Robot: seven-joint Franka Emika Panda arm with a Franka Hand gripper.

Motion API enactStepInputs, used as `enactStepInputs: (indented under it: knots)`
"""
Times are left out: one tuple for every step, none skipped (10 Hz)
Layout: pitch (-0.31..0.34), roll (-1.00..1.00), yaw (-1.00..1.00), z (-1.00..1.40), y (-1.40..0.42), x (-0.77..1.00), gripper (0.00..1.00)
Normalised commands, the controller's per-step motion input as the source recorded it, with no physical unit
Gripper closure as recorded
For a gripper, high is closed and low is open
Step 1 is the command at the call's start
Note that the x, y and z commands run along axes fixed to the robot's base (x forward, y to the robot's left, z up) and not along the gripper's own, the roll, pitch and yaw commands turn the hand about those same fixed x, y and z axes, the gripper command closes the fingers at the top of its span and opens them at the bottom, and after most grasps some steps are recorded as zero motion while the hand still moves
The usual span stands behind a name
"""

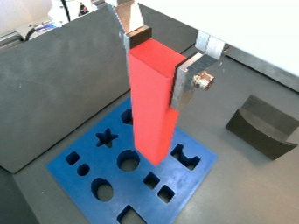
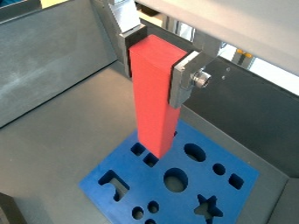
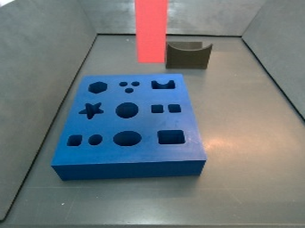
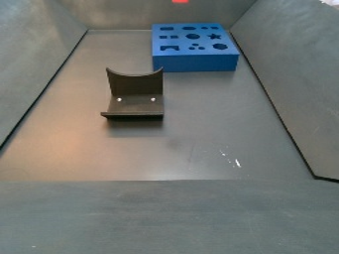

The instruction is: Insert the rectangle object.

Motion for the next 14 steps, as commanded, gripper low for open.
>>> enactStepInputs:
  knots:
    - [-0.01, 0.08, 0.19, -0.58, -0.63, 0.55, 1.0]
    - [0.0, 0.38, 0.02, -0.47, -0.56, 0.65, 1.0]
    - [0.0, 0.39, 0.0, -0.42, -0.55, 0.7, 1.0]
    - [0.0, 0.4, 0.0, -0.4, -0.55, 0.69, 1.0]
    - [0.034, 0.39, 0.0, -0.37, -0.57, 0.64, 1.0]
    - [0.054, 0.22, 0.0, -0.39, -0.74, 0.57, 1.0]
    - [0.067, 0.02, 0.01, -0.35, -0.75, 0.57, 1.0]
    - [0.097, 0.0, 0.25, -0.5, -0.56, 0.37, 1.0]
    - [0.104, -0.03, 0.29, -0.47, -0.41, 0.28, 1.0]
    - [0.051, -0.01, 0.14, -0.33, -0.28, 0.18, 1.0]
    - [0.011, 0.0, 0.01, -0.29, -0.21, 0.17, 1.0]
    - [0.017, 0.02, 0.0, -0.31, -0.12, 0.09, 1.0]
    - [0.05, 0.08, -0.03, -0.28, 0.0, 0.0, 1.0]
    - [0.029, 0.04, -0.02, -0.25, 0.05, -0.13, 1.0]
